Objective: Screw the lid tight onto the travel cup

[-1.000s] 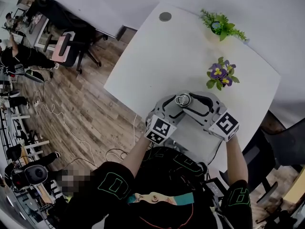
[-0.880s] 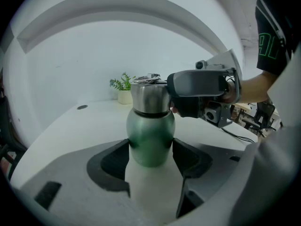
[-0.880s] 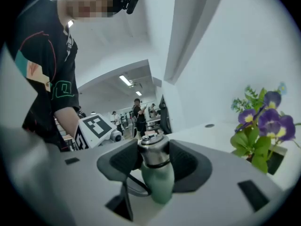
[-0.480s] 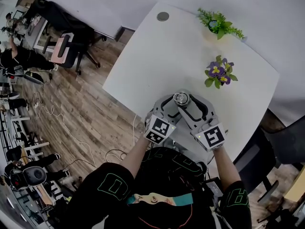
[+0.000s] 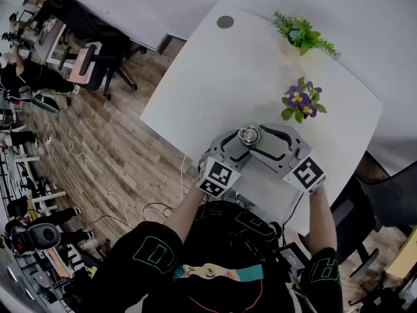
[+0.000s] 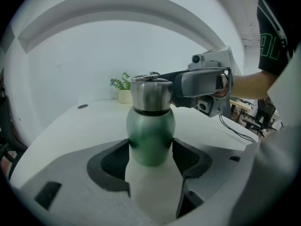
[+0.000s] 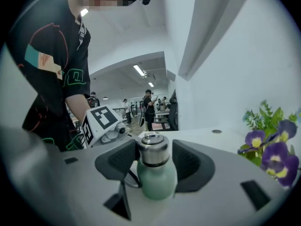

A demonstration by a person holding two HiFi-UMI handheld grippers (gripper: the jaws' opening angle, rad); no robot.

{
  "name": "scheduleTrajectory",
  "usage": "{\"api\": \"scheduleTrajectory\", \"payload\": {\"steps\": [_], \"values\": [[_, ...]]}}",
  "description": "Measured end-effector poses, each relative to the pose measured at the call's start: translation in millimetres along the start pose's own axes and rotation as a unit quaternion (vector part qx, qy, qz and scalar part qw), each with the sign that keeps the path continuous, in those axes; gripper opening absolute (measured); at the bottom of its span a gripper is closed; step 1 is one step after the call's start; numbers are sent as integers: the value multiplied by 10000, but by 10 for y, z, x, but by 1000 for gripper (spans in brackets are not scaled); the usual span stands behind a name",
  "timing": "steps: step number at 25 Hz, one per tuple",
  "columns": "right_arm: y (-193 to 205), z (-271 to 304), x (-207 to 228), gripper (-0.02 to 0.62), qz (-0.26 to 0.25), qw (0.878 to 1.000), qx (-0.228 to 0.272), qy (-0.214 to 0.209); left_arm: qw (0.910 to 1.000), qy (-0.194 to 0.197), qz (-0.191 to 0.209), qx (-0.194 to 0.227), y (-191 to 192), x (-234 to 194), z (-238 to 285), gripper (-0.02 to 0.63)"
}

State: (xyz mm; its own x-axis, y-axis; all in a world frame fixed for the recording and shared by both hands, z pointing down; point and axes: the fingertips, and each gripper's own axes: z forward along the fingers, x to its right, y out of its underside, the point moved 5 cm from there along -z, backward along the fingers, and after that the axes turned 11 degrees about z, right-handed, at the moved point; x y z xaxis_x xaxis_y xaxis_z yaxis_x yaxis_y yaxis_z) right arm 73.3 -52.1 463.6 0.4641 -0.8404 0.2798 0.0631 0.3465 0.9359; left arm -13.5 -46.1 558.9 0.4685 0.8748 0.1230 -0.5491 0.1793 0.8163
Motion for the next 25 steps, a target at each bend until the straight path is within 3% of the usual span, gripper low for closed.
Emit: {"api": "scheduleTrajectory", "payload": {"steps": [5, 8, 12, 17, 21, 25], "values": [[-44, 59, 83, 249, -218, 9971, -374, -625, 10000, 33, 2, -9, 2, -2, -3, 296], [-42, 93, 101, 241, -26, 9942, -490, -955, 10000, 45, -6, -25, 0, 2, -2, 296], [1, 110, 108, 228, -20, 9929, -548, -1059, 10000, 42, -8, -48, 8, 5, -1, 296], [-2, 107, 32, 227, 27, 9978, -427, -496, 10000, 17, -12, -48, 9, 3, -22, 295], [43, 91, -19, 225, 145, 9996, -69, 236, 10000, 4, -4, -56, 6, 5, -17, 295], [131, 86, -71, 225, 331, 9930, 377, 1072, 10000, -12, -11, -76, 24, 8, 4, 295]]}}
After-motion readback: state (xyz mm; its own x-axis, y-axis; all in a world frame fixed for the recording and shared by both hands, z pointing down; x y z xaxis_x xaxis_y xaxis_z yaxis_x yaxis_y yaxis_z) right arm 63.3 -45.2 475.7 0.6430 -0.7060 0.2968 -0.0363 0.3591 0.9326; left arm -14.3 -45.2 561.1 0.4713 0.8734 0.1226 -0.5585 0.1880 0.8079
